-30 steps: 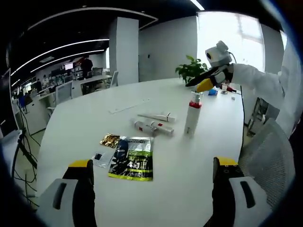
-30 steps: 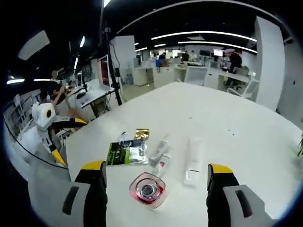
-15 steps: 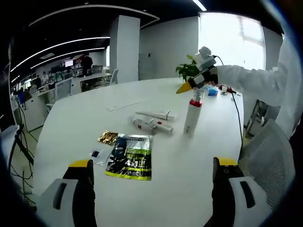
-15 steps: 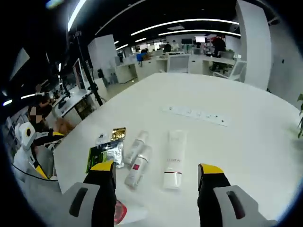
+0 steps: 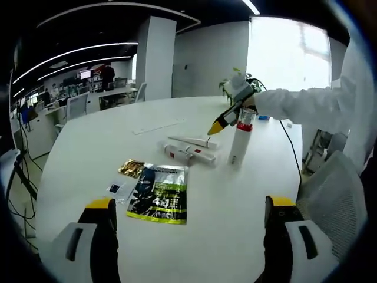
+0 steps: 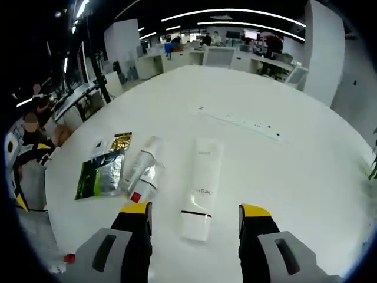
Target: Arrange the skincare products in the storage area until every visible bottle or jar stands upright without overlapping.
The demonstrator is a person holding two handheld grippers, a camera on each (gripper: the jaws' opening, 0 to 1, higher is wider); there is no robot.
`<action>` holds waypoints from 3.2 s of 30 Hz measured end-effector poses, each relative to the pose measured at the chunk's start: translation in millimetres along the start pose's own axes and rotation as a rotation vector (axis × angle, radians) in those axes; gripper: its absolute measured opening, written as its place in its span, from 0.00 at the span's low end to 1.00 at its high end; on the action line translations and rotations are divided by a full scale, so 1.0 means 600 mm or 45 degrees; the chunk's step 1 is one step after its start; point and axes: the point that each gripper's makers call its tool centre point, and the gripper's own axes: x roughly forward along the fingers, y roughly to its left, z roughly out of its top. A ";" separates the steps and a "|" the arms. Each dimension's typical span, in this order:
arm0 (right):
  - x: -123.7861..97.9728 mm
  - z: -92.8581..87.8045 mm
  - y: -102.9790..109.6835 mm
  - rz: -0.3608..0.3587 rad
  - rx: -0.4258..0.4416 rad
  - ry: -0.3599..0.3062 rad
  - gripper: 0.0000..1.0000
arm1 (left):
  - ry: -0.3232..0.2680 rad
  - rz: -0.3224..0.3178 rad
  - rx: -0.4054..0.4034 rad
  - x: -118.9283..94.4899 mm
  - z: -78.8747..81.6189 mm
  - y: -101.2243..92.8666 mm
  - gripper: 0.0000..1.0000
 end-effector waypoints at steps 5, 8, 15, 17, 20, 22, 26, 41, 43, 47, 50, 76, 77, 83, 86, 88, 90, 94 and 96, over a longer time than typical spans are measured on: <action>0.026 -0.011 -0.011 -0.014 -0.001 0.034 0.45 | 0.004 -0.007 -0.027 0.005 -0.010 0.000 0.99; 0.036 -0.017 -0.004 -0.019 -0.006 0.049 0.44 | 0.016 -0.017 -0.034 0.008 -0.016 -0.004 0.99; 0.063 -0.016 -0.012 -0.037 -0.033 0.058 0.37 | 0.030 -0.024 -0.044 0.012 -0.023 -0.003 0.99; 0.073 -0.018 -0.013 -0.030 -0.062 0.077 0.37 | 0.032 -0.027 -0.047 0.013 -0.025 -0.003 0.98; 0.076 -0.017 -0.010 -0.037 -0.088 0.085 0.34 | 0.031 -0.037 -0.050 0.016 -0.027 -0.005 0.98; 0.082 -0.017 -0.009 -0.034 -0.093 0.094 0.34 | 0.038 -0.036 -0.050 0.016 -0.028 -0.005 0.98; 0.083 -0.021 0.002 -0.042 -0.123 0.116 0.36 | 0.035 -0.031 -0.052 0.016 -0.027 -0.005 0.98; 0.094 -0.017 -0.023 -0.036 -0.097 0.097 0.27 | 0.036 -0.044 -0.067 0.023 -0.031 -0.007 0.98; 0.095 -0.017 -0.020 -0.043 -0.082 0.101 0.26 | 0.032 -0.039 -0.067 0.023 -0.031 -0.006 0.98; 0.100 -0.015 -0.022 -0.044 -0.056 0.103 0.24 | 0.030 -0.036 -0.071 0.022 -0.031 -0.004 0.98; 0.099 -0.016 -0.021 -0.039 -0.026 0.093 0.24 | 0.029 -0.039 -0.070 0.022 -0.030 -0.005 0.97; 0.032 0.051 0.007 0.499 1.198 -0.292 0.23 | -0.035 -0.042 -0.134 0.012 -0.007 -0.006 0.97; 0.023 0.057 0.008 0.535 1.233 -0.315 0.23 | -0.045 -0.049 -0.148 0.010 -0.003 -0.007 0.97; -0.015 0.090 0.007 0.634 1.302 -0.427 0.23 | -0.100 -0.060 -0.171 0.005 0.013 -0.010 0.97; -0.037 0.106 0.014 0.654 1.278 -0.464 0.23 | -0.120 -0.063 -0.183 0.002 0.021 -0.012 0.96; -0.055 0.118 0.018 0.679 1.258 -0.494 0.23 | -0.121 -0.062 -0.179 0.001 0.022 -0.012 0.96; -0.073 0.129 0.024 0.703 1.247 -0.522 0.23 | -0.117 -0.063 -0.174 0.001 0.024 -0.015 0.96; -0.104 0.143 0.036 0.747 1.233 -0.562 0.23 | -0.124 -0.070 -0.172 -0.002 0.029 -0.021 0.96; -0.118 0.148 0.043 0.762 1.218 -0.574 0.23 | -0.132 -0.070 -0.173 -0.004 0.032 -0.022 0.96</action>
